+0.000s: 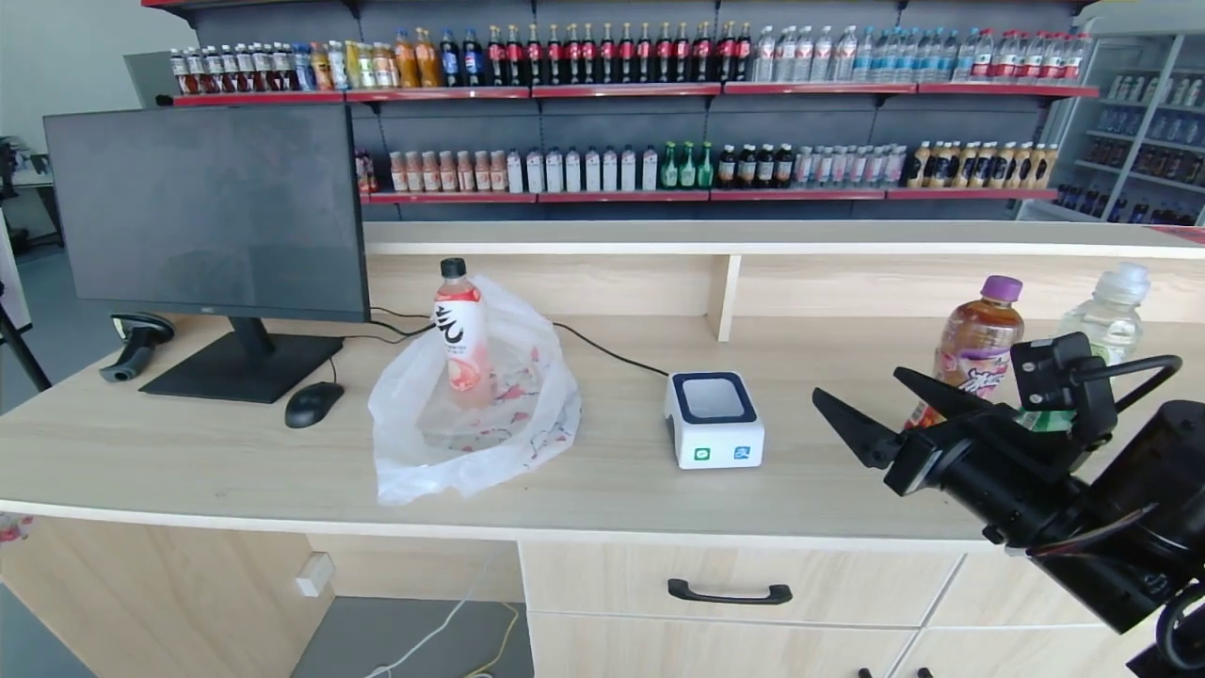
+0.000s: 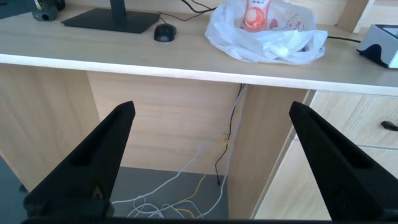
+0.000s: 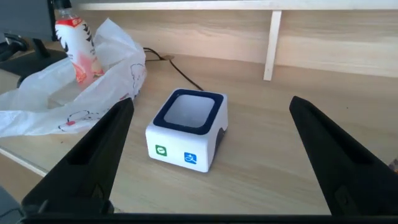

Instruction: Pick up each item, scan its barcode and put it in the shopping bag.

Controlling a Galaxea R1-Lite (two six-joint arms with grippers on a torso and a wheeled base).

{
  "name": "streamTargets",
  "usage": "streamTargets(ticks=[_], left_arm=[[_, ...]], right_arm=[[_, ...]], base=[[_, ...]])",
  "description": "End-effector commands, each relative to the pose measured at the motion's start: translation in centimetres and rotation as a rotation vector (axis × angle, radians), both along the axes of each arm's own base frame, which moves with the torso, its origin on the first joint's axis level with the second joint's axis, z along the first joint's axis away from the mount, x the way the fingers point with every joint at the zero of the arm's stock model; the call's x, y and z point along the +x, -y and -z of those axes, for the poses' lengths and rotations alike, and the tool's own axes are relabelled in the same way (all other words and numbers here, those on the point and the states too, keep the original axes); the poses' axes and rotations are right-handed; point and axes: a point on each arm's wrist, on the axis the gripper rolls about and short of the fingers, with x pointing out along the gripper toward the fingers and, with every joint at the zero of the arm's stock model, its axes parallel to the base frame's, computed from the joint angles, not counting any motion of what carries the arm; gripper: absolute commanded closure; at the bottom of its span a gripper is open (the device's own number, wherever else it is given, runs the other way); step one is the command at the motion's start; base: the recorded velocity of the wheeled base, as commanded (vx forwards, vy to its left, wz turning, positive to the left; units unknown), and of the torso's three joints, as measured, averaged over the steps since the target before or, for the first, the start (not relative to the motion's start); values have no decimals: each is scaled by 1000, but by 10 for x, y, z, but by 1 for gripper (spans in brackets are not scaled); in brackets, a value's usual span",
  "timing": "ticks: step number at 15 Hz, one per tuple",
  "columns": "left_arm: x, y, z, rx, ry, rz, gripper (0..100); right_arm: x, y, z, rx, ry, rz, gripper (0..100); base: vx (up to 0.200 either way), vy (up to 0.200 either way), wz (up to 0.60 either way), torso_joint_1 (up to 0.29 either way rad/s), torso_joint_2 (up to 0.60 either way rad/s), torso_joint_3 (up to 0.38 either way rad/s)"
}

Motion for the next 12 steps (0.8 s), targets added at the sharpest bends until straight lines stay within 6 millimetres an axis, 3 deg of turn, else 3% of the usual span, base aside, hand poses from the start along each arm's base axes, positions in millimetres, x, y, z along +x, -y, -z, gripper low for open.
streamTargets(ticks=[1, 11, 12], left_arm=[[0, 0, 0, 0, 0, -1, 0], [0, 0, 0, -1, 0, -1, 0], [0, 0, 0, 0, 0, 1, 0]], right_arm=[[-8, 3, -1, -1, 0, 1, 0], [-23, 12, 15, -37, -78, 15, 0], [-24, 12, 16, -46, -79, 14, 0]], base=[[0, -200, 0, -2, 7, 7], [0, -200, 0, 3, 2, 0], [200, 0, 0, -2, 2, 2]])
